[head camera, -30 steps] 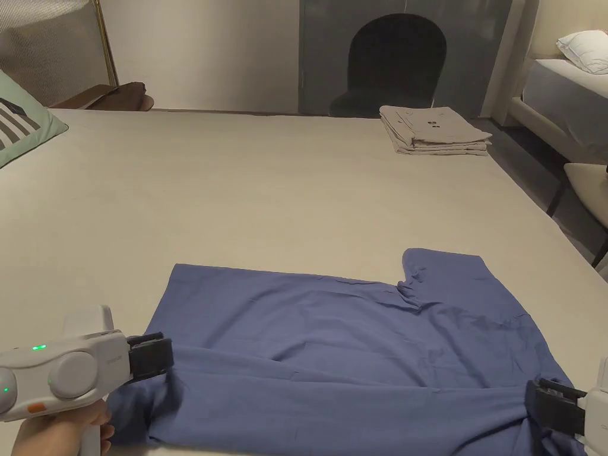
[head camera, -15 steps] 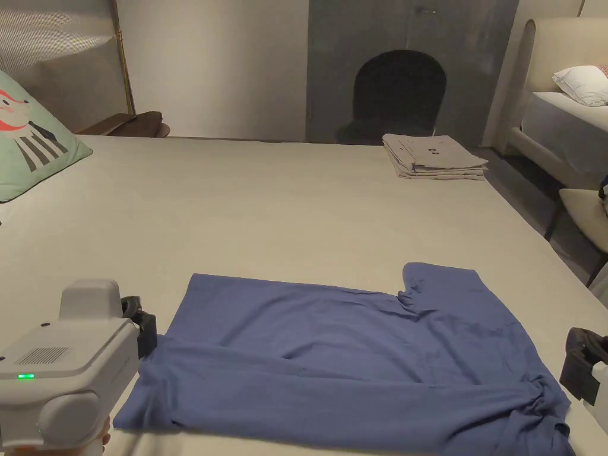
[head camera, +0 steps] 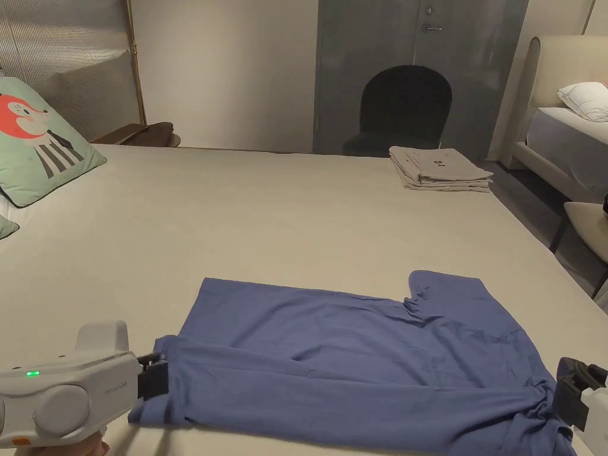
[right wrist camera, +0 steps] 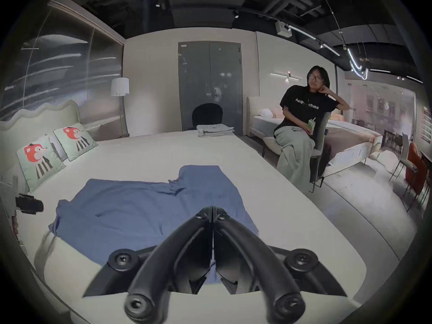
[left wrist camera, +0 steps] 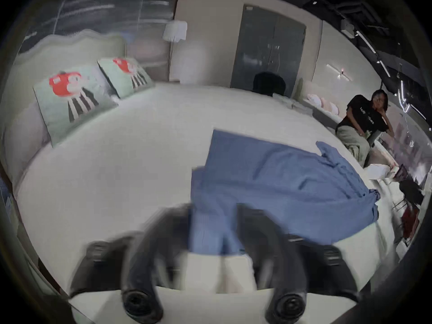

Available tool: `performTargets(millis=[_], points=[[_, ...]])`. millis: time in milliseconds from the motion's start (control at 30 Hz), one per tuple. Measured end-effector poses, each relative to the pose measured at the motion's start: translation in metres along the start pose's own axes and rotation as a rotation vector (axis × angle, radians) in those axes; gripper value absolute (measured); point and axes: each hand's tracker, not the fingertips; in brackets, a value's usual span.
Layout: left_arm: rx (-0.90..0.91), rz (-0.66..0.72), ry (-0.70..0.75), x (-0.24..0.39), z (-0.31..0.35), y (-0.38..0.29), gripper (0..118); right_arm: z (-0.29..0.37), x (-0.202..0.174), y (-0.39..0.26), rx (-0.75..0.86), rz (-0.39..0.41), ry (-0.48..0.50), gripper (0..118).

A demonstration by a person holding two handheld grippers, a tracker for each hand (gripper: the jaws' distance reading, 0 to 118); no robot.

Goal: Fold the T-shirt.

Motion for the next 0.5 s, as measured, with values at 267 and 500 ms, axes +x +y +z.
performTargets(millis=[267, 500], points=[[-0.164, 0.025, 0.039, -0.007, -0.048, -0.018, 107, -0.010, 0.002, -0.009, -0.053, 0.013, -0.001, 0], [-0.165, -0.037, 0.103, 0.004, -0.053, -0.022, 38, -0.035, 0.014, -0.024, -0.154, 0.024, -0.048, 35]])
